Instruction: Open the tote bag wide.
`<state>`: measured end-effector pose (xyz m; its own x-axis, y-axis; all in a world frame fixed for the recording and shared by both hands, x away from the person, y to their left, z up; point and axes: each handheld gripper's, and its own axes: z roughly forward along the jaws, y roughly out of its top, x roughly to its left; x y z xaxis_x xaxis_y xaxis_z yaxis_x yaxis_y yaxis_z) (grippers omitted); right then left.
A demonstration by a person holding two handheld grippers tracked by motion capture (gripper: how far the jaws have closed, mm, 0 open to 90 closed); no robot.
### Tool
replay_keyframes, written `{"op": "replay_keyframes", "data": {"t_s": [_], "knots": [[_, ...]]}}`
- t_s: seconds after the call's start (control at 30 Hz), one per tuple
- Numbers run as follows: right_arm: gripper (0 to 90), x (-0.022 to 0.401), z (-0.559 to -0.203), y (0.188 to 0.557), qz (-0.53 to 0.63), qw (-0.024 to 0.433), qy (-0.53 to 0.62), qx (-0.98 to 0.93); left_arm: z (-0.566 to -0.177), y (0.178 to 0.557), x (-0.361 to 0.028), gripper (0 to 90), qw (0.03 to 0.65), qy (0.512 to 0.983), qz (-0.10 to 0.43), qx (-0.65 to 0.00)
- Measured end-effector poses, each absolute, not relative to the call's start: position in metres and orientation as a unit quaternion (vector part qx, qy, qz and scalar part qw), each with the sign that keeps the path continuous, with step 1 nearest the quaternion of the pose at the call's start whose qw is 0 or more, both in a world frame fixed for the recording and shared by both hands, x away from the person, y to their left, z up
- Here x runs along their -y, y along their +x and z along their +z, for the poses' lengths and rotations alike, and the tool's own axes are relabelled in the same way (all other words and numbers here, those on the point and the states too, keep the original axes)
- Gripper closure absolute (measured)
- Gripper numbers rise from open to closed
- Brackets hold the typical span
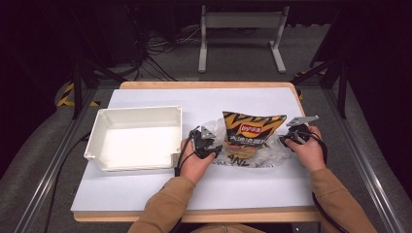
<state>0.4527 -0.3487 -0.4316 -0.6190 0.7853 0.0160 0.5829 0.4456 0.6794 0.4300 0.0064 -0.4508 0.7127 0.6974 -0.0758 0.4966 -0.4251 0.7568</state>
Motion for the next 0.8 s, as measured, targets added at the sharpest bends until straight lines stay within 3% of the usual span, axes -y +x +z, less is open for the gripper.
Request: {"op": "replay_keyframes", "data": {"t_s": [0.17,0.2,0.33,0.4,0.53,0.8], "knots": [[78.2,0.353,-0.43,0.451,0.336,0.149,0.414,-0.833,-0.45,0.427,-0.006,50.7,0.403,0.831,0.132,-0.36],[70.0,0.356,-0.429,0.449,0.352,0.15,0.416,-0.825,-0.449,0.425,-0.007,46.5,0.408,0.828,0.131,-0.361],[61.1,0.36,-0.426,0.445,0.376,0.157,0.414,-0.814,-0.444,0.42,-0.008,38.2,0.409,0.828,0.137,-0.358],[50.2,0.363,-0.423,0.442,0.392,0.162,0.414,-0.805,-0.44,0.418,-0.01,33.1,0.406,0.83,0.14,-0.355],[38.7,0.369,-0.415,0.437,0.415,0.176,0.421,-0.787,-0.43,0.413,-0.015,27.1,0.404,0.836,0.137,-0.347],[33.6,0.381,-0.398,0.421,0.442,0.187,0.419,-0.771,-0.408,0.397,-0.028,21.6,0.405,0.846,0.132,-0.32]]}}
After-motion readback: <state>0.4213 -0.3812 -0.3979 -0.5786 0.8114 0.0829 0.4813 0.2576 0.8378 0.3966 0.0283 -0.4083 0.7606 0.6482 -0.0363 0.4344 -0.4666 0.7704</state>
